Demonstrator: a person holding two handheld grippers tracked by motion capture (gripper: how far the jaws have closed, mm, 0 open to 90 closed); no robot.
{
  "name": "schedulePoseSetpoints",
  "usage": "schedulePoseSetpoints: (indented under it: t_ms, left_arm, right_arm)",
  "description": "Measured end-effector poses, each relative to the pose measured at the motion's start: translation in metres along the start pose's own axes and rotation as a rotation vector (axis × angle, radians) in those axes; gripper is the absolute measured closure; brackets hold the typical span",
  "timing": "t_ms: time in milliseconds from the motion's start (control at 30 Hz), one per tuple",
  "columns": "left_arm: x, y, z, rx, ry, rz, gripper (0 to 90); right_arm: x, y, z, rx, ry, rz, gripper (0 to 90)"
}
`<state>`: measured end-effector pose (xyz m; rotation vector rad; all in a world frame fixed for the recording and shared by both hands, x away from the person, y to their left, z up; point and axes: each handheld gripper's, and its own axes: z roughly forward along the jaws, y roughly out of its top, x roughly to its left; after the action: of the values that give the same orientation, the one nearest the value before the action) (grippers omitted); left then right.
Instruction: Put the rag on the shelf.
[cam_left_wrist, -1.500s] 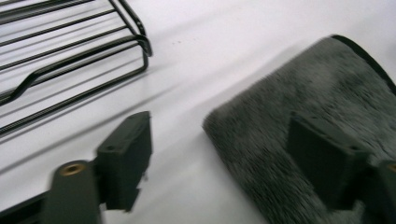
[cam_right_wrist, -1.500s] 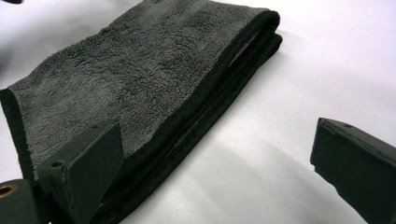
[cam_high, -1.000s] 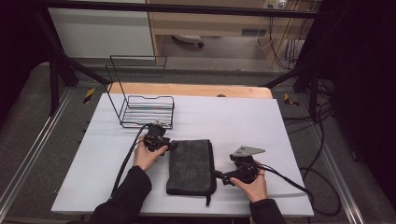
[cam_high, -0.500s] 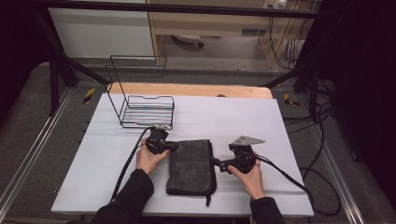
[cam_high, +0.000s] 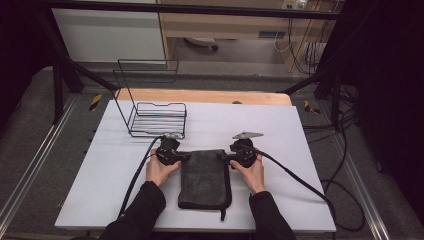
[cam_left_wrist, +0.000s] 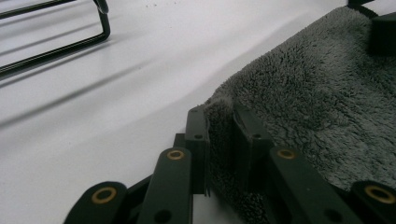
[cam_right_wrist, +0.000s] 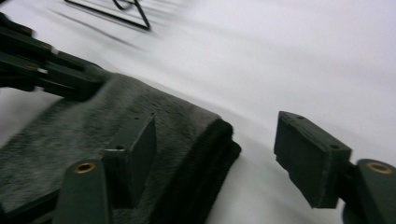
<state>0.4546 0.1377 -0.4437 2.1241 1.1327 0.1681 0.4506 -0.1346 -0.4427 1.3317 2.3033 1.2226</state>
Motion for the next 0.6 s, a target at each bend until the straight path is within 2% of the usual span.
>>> schedulePoseSetpoints:
  t_ms: [100,167,233,300,500,600]
  left_arm:
    - [0.0000,-0.0005,0.0001,-0.005,-0.001,0.000,76.8]
    - [0.0002,-0.0008,0.0000,-0.005,-0.001,0.006,76.8]
    - [0.0002,-0.0008,-0.0001,-0.005,-0.001,0.007,76.8]
    - [-0.0005,-0.0008,0.0002,-0.009,0.002,0.006,76.8]
    - [-0.0006,-0.0009,0.0000,-0.007,0.003,0.017,76.8]
    - [-0.0017,-0.0007,0.0001,-0.009,0.009,0.021,76.8]
  right_arm:
    - [-0.0013,-0.0019,0.0041,0.016,-0.018,-0.008,37.6]
    - [-0.0014,-0.0041,0.0064,0.033,-0.003,-0.009,46.2]
    - [-0.0008,-0.0042,0.0063,0.033,0.002,-0.008,49.0]
    - [-0.0005,-0.0052,0.0068,0.054,0.017,0.006,53.4]
    - [-0.0010,-0.0056,0.0075,0.073,0.034,0.031,56.8]
    - [-0.0002,-0.0056,0.0073,0.083,0.059,0.059,65.9]
